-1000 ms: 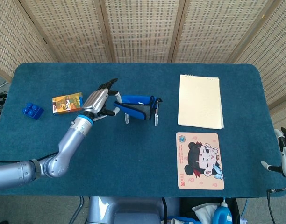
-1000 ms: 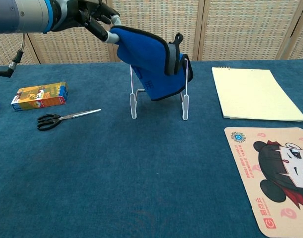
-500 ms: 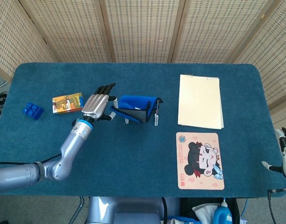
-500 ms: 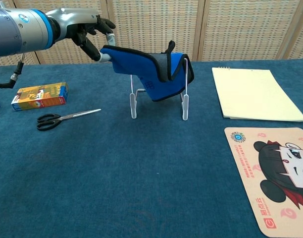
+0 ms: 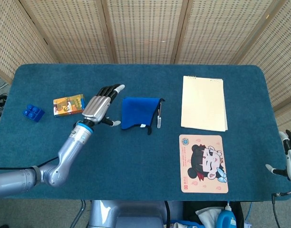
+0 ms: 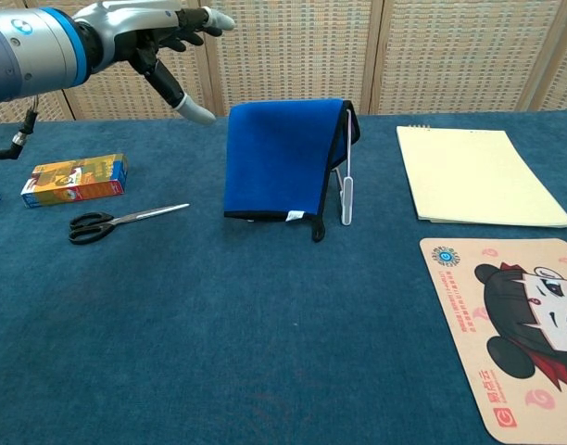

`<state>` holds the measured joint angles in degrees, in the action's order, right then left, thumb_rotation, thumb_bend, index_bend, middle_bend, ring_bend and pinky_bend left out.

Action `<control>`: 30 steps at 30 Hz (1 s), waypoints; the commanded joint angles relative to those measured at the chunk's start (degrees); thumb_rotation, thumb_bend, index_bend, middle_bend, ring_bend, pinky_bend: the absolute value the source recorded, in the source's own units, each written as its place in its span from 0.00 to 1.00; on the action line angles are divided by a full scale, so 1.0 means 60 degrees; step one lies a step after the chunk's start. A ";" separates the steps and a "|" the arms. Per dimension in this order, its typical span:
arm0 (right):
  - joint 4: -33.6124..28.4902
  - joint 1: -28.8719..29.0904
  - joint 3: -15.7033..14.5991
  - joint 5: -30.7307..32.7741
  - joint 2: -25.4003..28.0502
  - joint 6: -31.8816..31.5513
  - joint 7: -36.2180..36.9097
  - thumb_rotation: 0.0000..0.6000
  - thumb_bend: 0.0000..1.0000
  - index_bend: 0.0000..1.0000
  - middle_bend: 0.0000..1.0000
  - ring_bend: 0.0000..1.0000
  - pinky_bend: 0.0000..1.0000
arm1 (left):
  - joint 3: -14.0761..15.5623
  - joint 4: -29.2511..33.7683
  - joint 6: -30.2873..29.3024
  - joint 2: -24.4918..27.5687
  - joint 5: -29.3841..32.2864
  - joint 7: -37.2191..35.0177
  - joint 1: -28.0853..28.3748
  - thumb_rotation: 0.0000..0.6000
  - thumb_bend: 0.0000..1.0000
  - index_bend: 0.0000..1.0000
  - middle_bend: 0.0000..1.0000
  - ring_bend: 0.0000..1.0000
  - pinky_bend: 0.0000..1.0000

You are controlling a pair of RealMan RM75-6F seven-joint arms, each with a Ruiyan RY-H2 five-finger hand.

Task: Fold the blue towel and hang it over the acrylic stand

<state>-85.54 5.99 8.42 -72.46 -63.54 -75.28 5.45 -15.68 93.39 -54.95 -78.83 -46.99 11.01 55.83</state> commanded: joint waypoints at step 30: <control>-0.0984 -0.0265 -0.0191 -0.1330 0.0374 -0.1200 0.0166 1.00 0.00 0.00 0.00 0.00 0.00 | 0.3064 0.2374 -0.6190 0.3136 -0.3788 0.0530 -0.6272 1.00 0.16 0.00 0.00 0.00 0.00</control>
<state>-91.23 4.54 7.21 -80.21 -61.43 -82.15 6.46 0.73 107.71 -89.59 -60.17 -67.77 12.38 20.58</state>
